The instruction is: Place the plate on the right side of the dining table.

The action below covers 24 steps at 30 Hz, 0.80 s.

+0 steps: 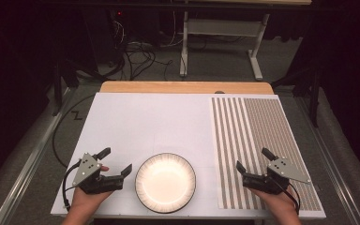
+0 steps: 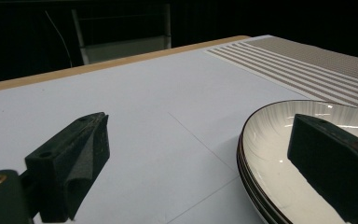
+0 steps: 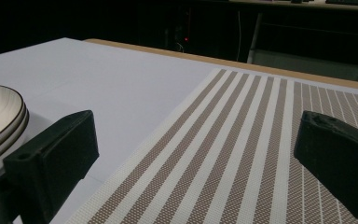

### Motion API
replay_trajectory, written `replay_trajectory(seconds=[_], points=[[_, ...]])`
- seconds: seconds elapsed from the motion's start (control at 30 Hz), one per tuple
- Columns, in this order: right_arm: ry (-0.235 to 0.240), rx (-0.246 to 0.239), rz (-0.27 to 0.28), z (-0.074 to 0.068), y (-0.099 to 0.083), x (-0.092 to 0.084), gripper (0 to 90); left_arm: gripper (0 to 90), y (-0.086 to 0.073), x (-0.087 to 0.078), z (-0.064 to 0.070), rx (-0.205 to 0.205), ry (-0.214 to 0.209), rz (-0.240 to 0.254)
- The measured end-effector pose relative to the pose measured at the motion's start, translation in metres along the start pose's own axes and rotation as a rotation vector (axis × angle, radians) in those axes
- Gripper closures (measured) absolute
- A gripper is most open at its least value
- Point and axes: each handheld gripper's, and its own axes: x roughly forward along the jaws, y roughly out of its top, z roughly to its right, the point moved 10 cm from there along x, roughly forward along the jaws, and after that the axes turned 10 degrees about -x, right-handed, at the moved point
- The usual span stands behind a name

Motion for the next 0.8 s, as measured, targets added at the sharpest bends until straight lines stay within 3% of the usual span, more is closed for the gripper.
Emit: replay_trajectory(seconds=[0.23, 0.4, 0.53, 0.8], points=[[-0.016, 0.018, -0.012, 0.0008, -0.0023, -0.0016, 1.0, 3.4, -0.0012, 0.0027, -0.0006, -0.005, -0.017, -0.024], [-0.033, 0.023, -0.02, 0.0043, -0.0042, -0.0027, 1.0, 3.6, -0.0034, 0.0036, -0.0026, -0.004, -0.004, -0.046], [-0.018, 0.012, -0.026, 0.0036, -0.0054, -0.0022, 1.0, 4.3, -0.0077, 0.0051, -0.0048, -0.015, -0.004, -0.084], [-0.005, -0.006, -0.03, -0.0011, -0.0052, -0.0009, 1.0, 5.0, -0.0055, 0.004, -0.0017, 0.004, -0.016, -0.068]])
